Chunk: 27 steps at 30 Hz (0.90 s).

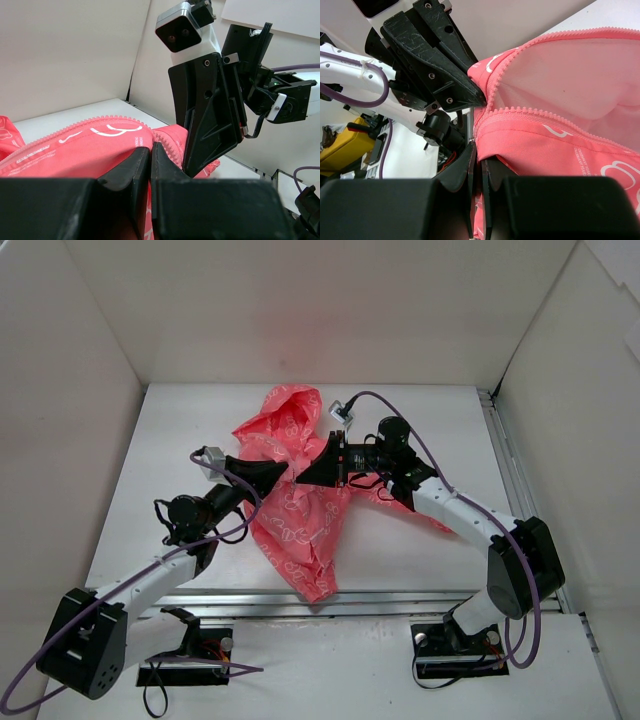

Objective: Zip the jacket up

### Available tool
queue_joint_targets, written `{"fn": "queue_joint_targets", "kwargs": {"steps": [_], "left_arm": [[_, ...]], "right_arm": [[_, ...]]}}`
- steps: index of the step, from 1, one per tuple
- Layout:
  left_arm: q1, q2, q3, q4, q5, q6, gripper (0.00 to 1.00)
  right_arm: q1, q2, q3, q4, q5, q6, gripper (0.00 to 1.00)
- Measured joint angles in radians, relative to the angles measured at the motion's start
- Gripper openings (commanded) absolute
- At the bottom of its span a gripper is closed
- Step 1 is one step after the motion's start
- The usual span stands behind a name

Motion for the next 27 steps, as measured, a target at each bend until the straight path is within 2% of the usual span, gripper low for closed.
{"fn": "queue_joint_targets", "kwargs": {"steps": [16, 27], "left_arm": [[-0.008, -0.021, -0.013, -0.028, -0.008, 0.035, 0.00], [-0.045, -0.067, -0.013, -0.106, -0.056, 0.117, 0.00]], "right_arm": [[0.000, 0.000, 0.000, 0.000, 0.015, 0.020, 0.00], [-0.005, 0.000, 0.000, 0.000, 0.018, 0.051, 0.00]]}}
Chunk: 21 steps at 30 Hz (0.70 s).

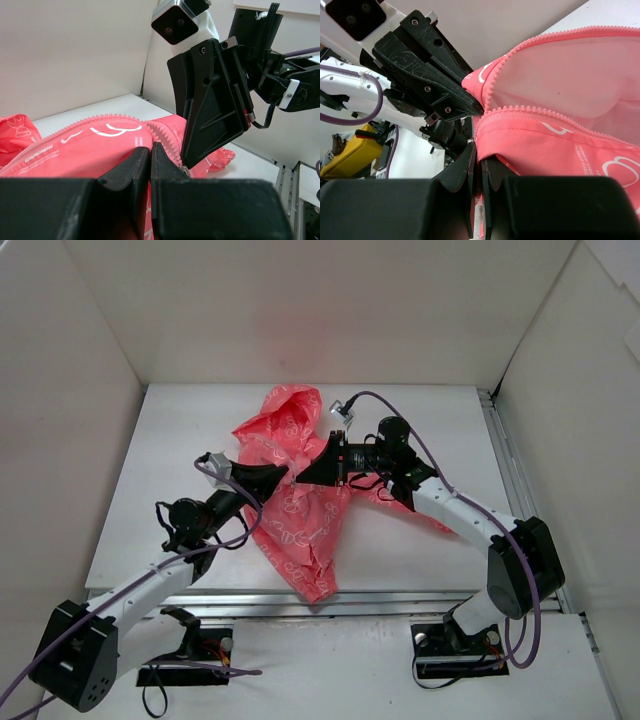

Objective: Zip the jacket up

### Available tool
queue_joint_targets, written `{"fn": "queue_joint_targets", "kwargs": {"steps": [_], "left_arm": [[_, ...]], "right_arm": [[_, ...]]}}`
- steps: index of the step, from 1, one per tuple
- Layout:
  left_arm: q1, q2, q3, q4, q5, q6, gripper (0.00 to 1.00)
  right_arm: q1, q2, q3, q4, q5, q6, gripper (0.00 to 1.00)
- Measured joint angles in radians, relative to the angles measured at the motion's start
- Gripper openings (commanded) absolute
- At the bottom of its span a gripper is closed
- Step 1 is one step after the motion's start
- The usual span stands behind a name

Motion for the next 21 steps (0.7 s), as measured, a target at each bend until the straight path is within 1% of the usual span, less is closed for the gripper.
{"fn": "queue_joint_targets", "kwargs": {"steps": [7, 21], "left_arm": [[-0.007, -0.008, 0.000, -0.023, -0.012, 0.026, 0.00], [-0.016, -0.072, 0.000, -0.100, -0.007, 0.055, 0.00]], "right_arm": [[0.000, 0.000, 0.000, 0.000, 0.001, 0.022, 0.00], [0.000, 0.002, 0.000, 0.000, 0.014, 0.054, 0.00]]}}
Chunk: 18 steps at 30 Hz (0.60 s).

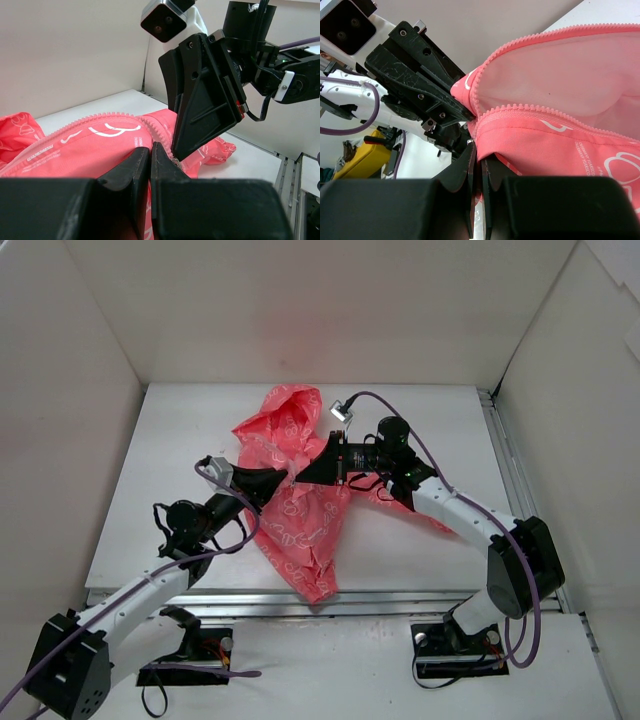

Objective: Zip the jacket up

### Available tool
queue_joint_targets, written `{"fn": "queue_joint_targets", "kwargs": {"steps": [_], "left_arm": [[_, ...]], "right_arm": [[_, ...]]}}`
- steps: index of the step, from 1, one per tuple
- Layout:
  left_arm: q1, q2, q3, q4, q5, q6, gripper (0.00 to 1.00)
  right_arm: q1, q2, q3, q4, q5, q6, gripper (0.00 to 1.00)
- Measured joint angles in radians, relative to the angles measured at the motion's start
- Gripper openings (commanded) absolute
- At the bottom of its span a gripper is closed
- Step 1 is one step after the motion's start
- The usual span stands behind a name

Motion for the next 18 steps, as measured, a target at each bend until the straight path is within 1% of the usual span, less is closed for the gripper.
{"fn": "queue_joint_targets", "kwargs": {"steps": [18], "left_arm": [[-0.006, -0.008, 0.004, -0.040, 0.047, 0.018, 0.00]], "right_arm": [[0.001, 0.000, 0.000, -0.001, 0.000, -0.008, 0.00]]}}
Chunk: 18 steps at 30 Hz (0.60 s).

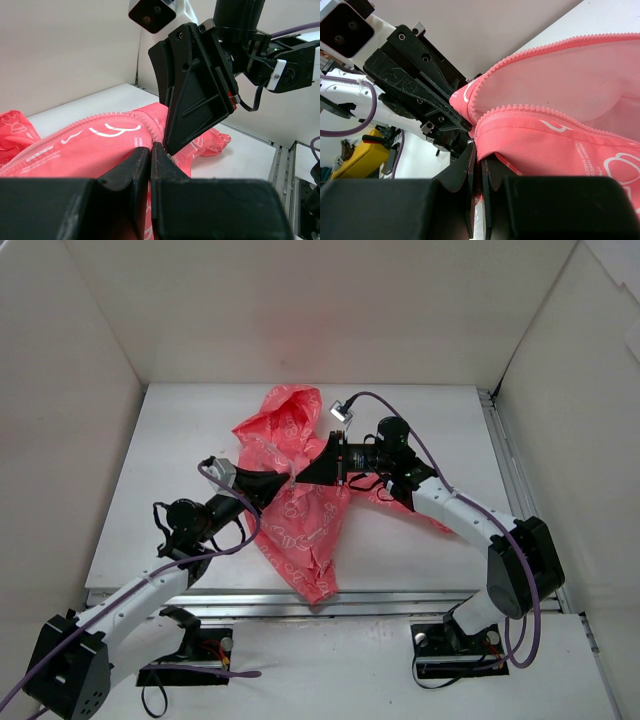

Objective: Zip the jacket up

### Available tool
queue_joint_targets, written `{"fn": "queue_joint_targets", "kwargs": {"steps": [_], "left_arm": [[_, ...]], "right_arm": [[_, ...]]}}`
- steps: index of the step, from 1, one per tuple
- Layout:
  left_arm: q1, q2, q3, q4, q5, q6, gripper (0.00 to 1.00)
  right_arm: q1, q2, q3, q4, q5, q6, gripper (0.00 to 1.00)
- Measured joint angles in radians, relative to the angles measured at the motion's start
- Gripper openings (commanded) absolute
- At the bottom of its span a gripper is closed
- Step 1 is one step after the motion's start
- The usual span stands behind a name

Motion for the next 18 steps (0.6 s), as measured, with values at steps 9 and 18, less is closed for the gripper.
{"fn": "queue_joint_targets", "kwargs": {"steps": [9, 18], "left_arm": [[0.000, -0.008, 0.010, -0.016, 0.045, 0.000, 0.00], [0.000, -0.013, 0.013, -0.025, 0.080, -0.001, 0.00]], "right_arm": [[0.000, 0.000, 0.000, -0.001, 0.001, -0.005, 0.00], [-0.013, 0.000, 0.000, -0.008, 0.000, -0.008, 0.00]]}}
